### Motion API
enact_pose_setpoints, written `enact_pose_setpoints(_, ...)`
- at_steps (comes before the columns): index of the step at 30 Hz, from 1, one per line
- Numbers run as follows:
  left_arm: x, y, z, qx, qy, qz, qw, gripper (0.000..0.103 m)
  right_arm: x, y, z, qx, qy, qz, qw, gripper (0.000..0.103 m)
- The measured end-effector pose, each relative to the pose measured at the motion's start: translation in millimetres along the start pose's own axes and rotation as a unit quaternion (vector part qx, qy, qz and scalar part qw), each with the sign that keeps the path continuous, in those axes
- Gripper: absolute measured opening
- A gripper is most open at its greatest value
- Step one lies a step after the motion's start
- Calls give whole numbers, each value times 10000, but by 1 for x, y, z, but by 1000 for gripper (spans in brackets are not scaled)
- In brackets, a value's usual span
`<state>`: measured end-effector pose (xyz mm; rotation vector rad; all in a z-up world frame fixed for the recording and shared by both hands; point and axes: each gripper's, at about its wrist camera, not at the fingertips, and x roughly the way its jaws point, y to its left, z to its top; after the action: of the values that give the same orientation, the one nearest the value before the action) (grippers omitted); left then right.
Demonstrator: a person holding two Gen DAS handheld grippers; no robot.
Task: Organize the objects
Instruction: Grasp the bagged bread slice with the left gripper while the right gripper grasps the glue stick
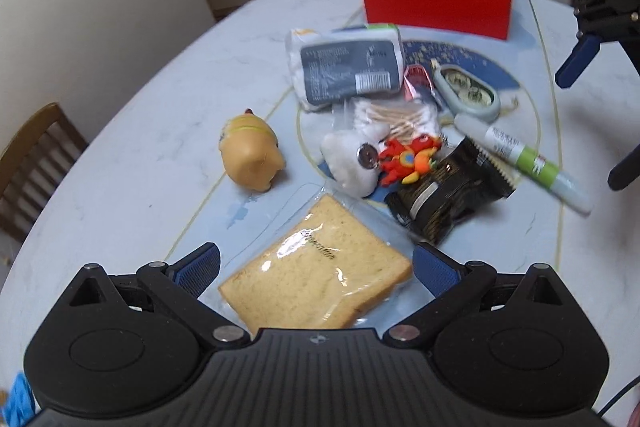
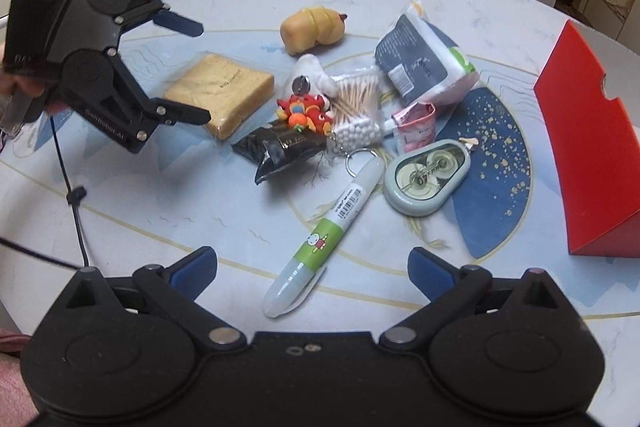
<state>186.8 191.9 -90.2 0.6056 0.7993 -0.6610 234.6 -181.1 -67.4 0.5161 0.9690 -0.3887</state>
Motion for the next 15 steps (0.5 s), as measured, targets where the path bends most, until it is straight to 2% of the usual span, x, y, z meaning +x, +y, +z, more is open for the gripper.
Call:
enact_pose_setpoints(8,24,23,9,222,321,-831,9958,103,12,3,4,20,132,12,9999,101)
enact_pose_setpoints(15,42,43,6,-245,574,-1566,9857,103,23,4,10,91,215,63,9997,100)
